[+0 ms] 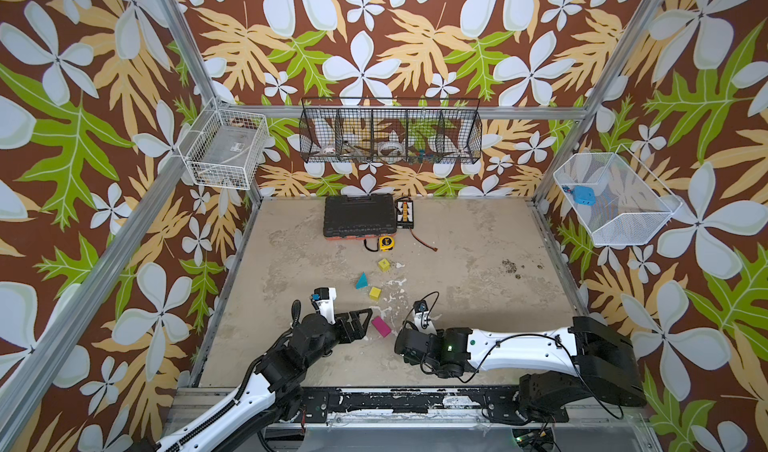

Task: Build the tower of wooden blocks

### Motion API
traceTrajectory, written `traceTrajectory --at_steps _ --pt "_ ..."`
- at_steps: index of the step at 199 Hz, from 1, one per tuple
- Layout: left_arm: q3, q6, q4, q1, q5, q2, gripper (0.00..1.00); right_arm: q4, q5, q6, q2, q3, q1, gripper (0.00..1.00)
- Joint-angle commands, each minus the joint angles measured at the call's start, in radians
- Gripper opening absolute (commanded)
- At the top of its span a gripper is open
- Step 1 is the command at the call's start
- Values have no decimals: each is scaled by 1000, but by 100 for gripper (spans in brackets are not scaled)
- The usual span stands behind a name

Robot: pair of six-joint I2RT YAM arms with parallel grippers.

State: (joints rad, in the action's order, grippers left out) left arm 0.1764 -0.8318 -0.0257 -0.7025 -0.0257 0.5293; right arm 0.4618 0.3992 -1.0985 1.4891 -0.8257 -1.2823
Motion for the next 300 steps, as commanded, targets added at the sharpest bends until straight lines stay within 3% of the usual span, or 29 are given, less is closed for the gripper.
traceTrajectory --at_steps 1,71,133,146,162,185,217,283,300 --pt "-1 4 -13 0 -3 -2 100 -4 18 3 7 -11 -1 75" --pt "-1 4 -13 0 -2 -2 100 -1 21 2 11 -14 -1 75" --pt "11 -10 11 0 -25 -4 100 73 63 24 -26 -55 0 82" --pt "49 -81 112 0 -115 -8 100 109 88 40 -50 -82 0 83" --pt "156 -241 369 0 -296 -8 100 142 115 69 -86 -109 0 84" --pt "338 -383 660 0 -410 2 100 117 136 154 -133 -123 1 85" --pt "532 -460 850 0 -394 19 100 36 83 311 -96 -169 30 84" --pt "761 -451 943 0 -380 112 100 -108 -69 515 118 -277 77 83" --pt "755 -480 950 0 -407 106 100 -112 -77 540 172 -301 82 83"
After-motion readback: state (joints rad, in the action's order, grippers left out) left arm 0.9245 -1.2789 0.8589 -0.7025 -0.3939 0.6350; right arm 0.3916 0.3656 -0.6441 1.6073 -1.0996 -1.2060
